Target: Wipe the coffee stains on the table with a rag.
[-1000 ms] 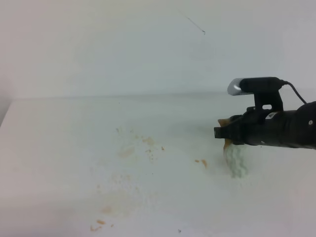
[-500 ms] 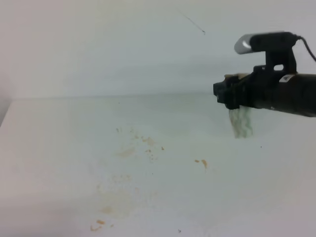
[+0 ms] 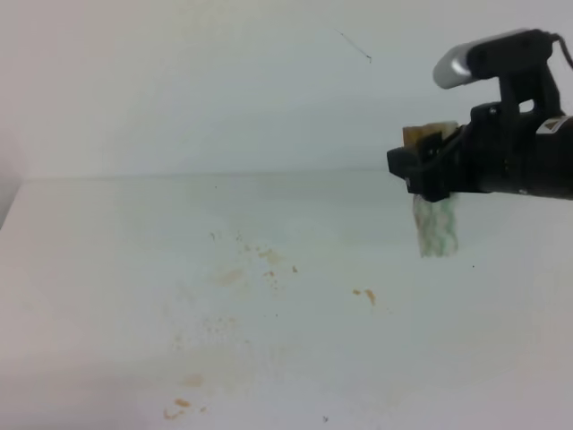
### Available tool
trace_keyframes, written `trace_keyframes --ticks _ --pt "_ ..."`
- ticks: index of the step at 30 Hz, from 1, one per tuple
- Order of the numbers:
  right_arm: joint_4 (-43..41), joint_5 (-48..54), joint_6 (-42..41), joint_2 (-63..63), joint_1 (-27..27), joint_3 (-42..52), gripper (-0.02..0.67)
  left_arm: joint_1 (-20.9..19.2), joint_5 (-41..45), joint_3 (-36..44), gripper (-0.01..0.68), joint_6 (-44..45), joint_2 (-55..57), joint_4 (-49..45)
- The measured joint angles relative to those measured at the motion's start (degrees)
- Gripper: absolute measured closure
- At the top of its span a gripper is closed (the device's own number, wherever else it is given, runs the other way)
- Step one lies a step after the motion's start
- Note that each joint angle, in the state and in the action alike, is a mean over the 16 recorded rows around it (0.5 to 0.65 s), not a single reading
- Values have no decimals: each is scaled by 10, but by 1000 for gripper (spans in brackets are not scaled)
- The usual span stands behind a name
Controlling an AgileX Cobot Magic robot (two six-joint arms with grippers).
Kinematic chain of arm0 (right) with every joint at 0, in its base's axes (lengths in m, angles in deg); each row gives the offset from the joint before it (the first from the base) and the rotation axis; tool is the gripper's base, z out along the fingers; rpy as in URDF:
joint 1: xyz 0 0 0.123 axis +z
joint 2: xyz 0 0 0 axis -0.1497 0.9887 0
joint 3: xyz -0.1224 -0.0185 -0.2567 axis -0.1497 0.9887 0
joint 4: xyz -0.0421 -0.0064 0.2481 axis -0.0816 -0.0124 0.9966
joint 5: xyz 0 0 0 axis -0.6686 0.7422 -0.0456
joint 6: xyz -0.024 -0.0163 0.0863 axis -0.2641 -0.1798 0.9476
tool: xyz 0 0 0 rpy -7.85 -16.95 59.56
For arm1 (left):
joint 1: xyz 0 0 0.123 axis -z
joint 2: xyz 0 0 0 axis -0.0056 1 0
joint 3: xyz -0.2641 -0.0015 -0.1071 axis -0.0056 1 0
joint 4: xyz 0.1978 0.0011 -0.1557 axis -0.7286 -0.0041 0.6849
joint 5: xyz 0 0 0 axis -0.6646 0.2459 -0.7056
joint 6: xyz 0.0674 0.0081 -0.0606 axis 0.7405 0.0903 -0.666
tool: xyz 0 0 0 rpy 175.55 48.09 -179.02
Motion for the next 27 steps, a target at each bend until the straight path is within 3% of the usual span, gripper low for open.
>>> trace_keyframes --ticks 9,14,19,27 --pt "24 51 3 73 0 0 154 0 0 0 675 0 -7 0" --pt "-3 76 37 106 0 0 154 1 0 0 675 0 -12 0" --pt "-96 114 100 123 0 -10 153 1 0 0 675 0 -14 0" --pt "-318 218 219 128 1 -61 147 1 0 0 675 0 -13 0"
